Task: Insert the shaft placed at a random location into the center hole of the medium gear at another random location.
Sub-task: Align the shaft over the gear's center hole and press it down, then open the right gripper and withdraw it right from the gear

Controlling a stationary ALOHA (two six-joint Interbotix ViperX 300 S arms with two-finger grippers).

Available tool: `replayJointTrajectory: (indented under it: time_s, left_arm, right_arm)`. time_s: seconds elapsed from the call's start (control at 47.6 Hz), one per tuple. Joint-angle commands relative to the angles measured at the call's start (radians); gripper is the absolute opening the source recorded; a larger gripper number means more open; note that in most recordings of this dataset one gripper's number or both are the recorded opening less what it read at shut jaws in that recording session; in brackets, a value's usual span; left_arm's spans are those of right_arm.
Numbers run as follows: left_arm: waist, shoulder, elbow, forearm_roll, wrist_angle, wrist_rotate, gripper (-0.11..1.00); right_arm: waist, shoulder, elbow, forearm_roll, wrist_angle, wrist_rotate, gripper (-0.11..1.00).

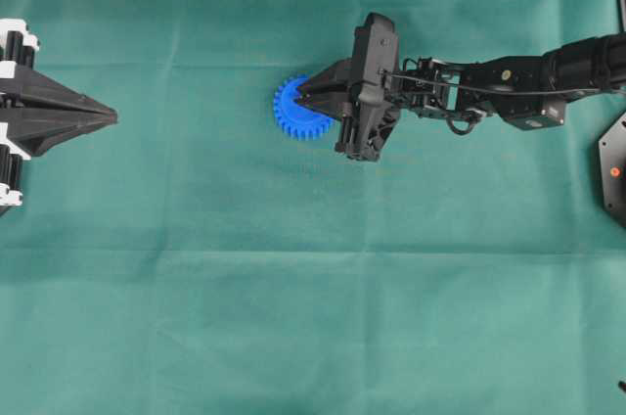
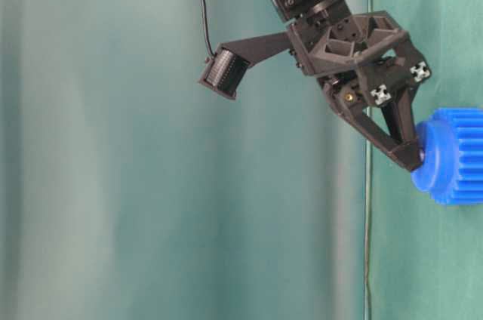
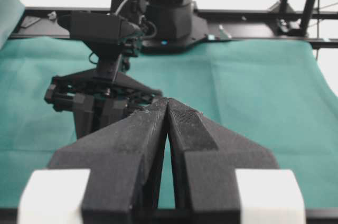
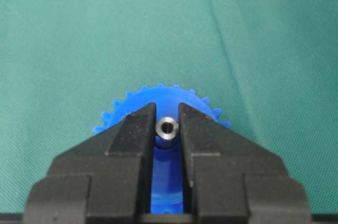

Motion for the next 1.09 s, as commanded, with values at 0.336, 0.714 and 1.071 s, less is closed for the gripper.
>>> replayJointTrajectory:
  time_s: [0.336, 0.714, 1.071]
  left_arm:
    - [-0.002, 0.008, -0.012, 0.002, -0.005, -0.002, 0.00]
    - [-0.003, 0.008, -0.012, 0.003, -0.005, -0.002, 0.00]
    - [-0.002, 0.008, -0.012, 0.002, -0.005, -0.002, 0.00]
  right_arm:
    - [0.003, -0.014, -0.011, 0.003, -0.002, -0.003, 0.14]
    - [0.005, -0.017, -0.012, 0.003, -0.006, -0.005, 0.54]
    - [0.009, -0.114, 0.002, 0.003, 0.023, -0.008, 0.75]
